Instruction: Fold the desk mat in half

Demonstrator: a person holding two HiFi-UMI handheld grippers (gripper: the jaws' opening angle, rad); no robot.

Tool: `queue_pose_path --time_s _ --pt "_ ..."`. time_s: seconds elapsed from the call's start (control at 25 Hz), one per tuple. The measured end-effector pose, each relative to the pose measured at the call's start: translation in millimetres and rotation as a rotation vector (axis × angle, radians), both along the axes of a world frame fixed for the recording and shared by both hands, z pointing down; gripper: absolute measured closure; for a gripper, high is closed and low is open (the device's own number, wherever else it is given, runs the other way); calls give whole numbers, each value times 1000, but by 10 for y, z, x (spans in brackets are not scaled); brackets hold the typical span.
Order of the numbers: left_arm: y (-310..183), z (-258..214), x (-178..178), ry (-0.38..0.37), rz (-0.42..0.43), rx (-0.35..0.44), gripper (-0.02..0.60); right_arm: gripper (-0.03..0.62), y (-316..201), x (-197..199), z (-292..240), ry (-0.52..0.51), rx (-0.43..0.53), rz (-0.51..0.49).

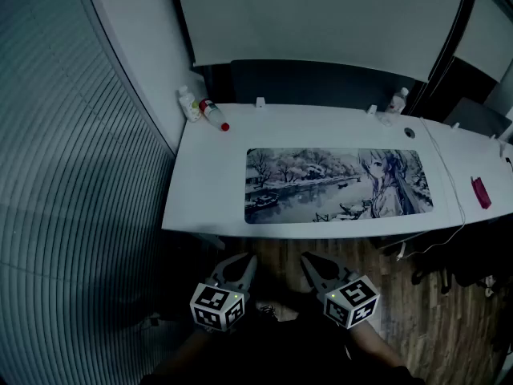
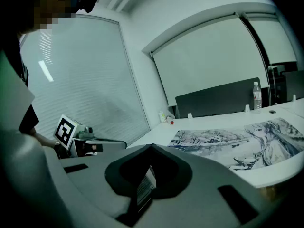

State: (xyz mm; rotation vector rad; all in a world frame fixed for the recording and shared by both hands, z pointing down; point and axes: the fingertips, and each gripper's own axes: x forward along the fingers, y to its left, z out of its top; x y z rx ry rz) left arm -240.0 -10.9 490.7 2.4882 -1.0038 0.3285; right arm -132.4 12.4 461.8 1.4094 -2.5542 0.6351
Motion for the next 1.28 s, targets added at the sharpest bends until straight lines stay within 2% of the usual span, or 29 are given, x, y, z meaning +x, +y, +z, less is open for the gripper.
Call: queue_pose_path --time_s 0.76,1.28 --pt "51 29 -26 7 -1 -6 575 571 -19 -58 -4 9 11 -14" --pt "1 112 -128 -3 -39 -27 575 571 -223 -270 121 16 -14 -85"
